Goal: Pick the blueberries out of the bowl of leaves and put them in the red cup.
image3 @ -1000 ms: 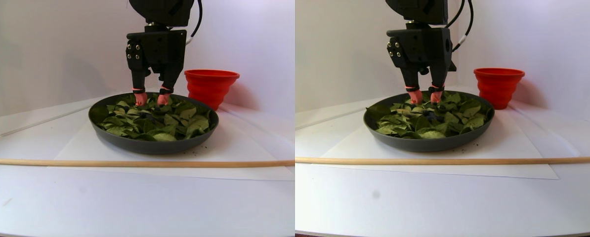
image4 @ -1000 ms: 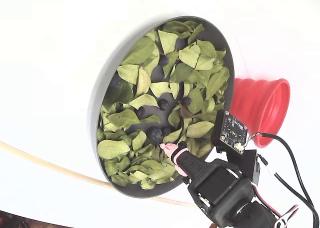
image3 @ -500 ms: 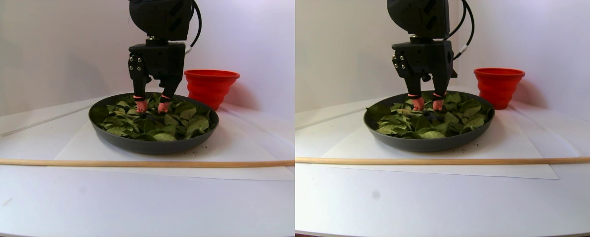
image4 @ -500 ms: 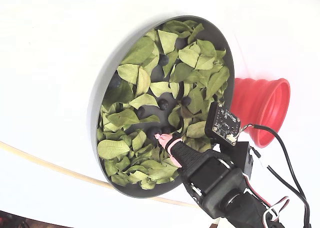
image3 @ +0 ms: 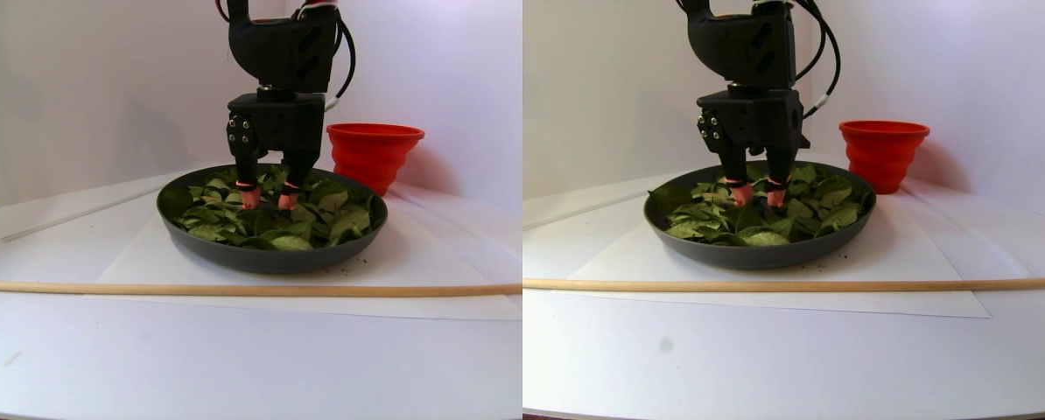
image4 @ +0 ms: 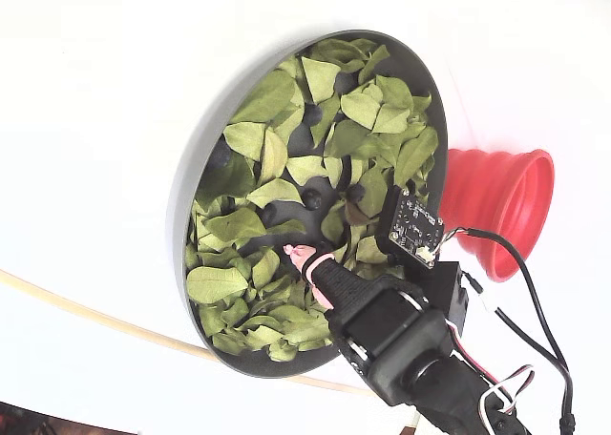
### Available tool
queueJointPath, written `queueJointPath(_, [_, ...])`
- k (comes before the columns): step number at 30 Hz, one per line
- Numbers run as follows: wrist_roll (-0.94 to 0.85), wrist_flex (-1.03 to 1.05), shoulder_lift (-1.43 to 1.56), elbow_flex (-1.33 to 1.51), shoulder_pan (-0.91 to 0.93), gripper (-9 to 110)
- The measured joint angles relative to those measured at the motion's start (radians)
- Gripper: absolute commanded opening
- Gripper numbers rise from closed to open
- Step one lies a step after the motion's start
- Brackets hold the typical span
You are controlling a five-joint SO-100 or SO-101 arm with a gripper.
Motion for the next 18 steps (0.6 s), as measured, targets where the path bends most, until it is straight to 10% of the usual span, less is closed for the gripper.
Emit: queueJointPath(18, [0.028,-0.061,-0.067,-0.021,-0.015,18])
